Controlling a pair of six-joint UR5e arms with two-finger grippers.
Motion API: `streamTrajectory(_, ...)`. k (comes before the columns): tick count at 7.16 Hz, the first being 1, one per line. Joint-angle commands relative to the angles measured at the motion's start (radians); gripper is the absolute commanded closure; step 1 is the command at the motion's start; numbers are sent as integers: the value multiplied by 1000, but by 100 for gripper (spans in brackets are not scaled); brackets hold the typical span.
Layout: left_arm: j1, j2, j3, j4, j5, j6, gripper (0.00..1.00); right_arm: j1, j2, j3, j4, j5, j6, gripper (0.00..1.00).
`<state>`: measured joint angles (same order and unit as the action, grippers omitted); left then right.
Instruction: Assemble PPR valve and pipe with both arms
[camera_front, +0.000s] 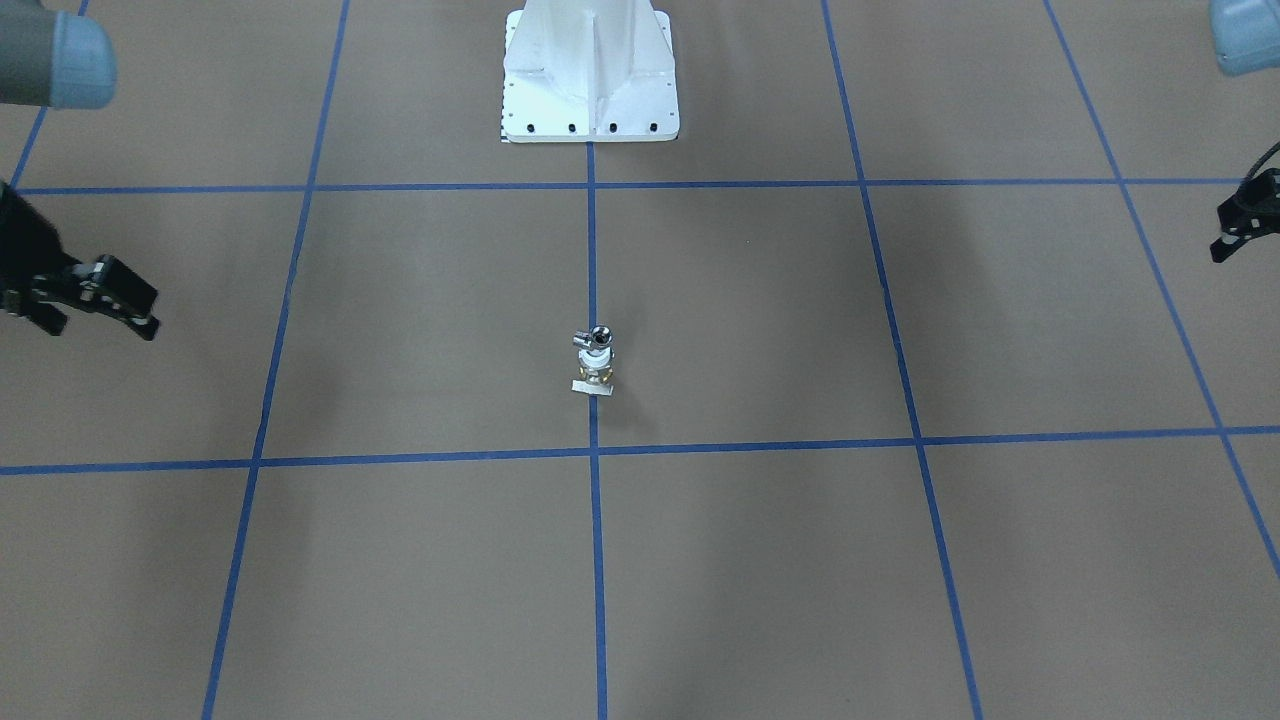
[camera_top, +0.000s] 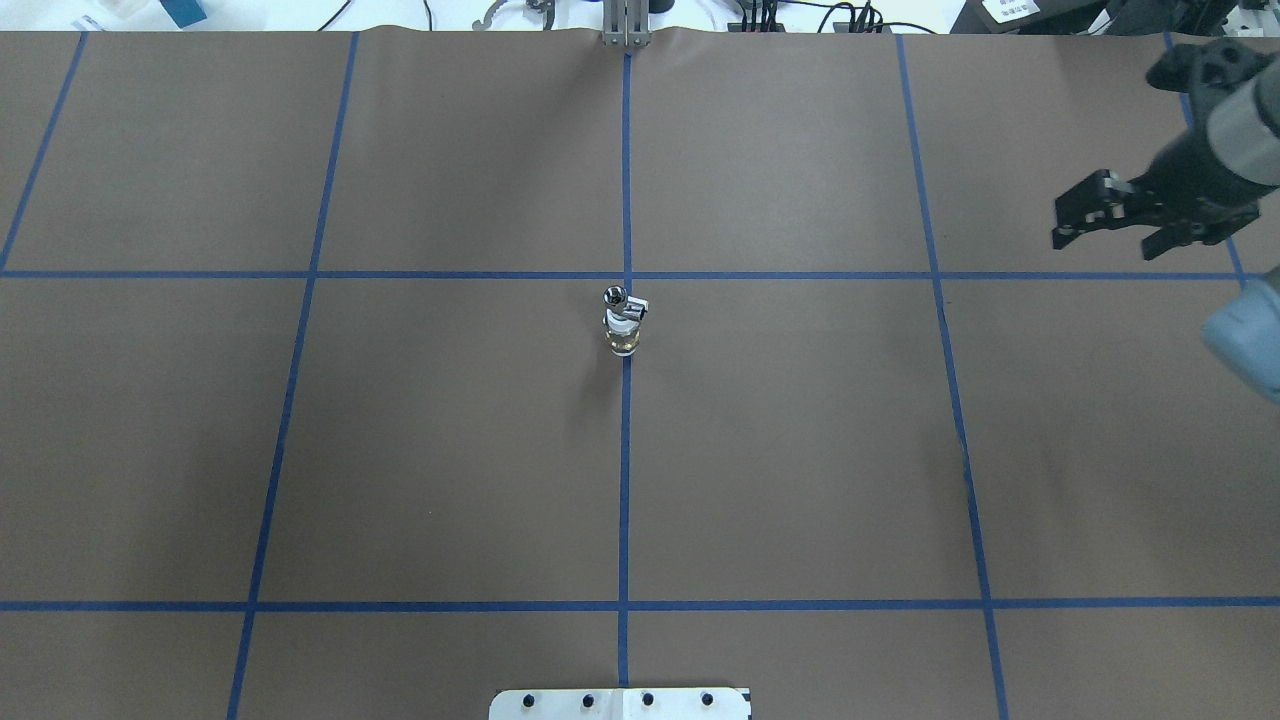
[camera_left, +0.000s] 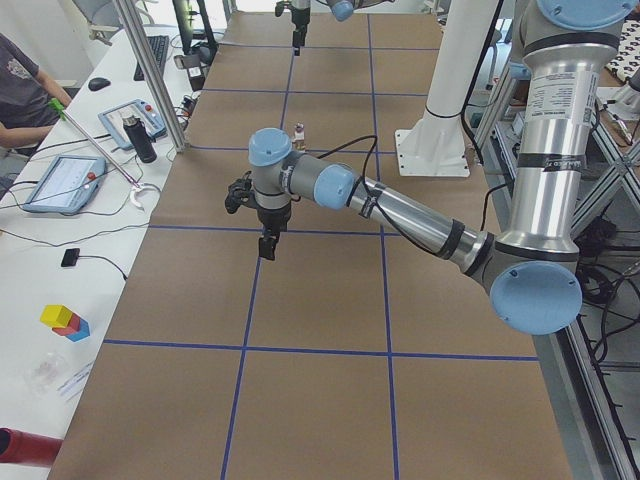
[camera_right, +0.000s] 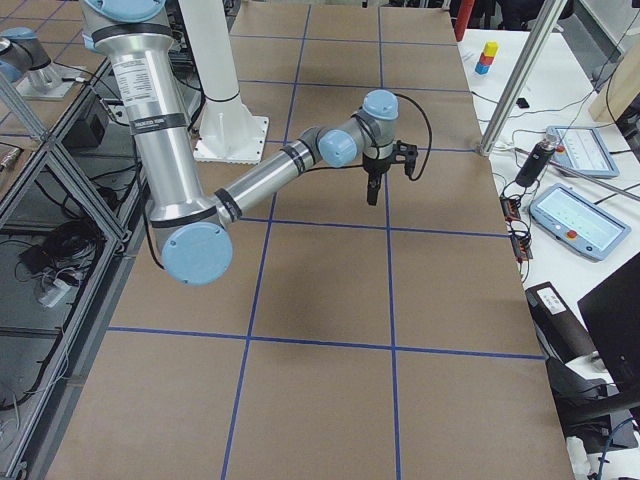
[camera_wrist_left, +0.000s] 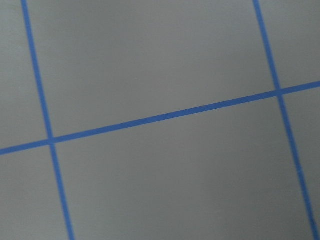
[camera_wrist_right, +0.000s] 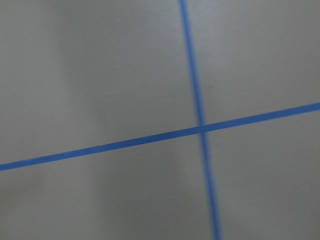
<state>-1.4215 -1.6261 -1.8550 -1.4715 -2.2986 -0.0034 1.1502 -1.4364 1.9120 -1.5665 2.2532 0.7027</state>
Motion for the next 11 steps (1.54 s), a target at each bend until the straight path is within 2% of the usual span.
streamTrajectory(1,-111,-1,130,-4,-4,190,0,173,-149,-11,0,84,-283,0)
streamTrajectory(3,-117,0,142,0,-33,191,0,256,-217,-25,0,135,-405,0)
streamTrajectory(4,-120,0,167,0,-80,191,0,256,-217,-27,0,137,-413,0)
streamTrajectory(5,-126,-1,178,-1,-90,191,0,256,-217,-30,0,137,-414,0)
streamTrajectory(11,-154,0,214,-1,-93,180,0,256,-217,-31,2,135,-404,0)
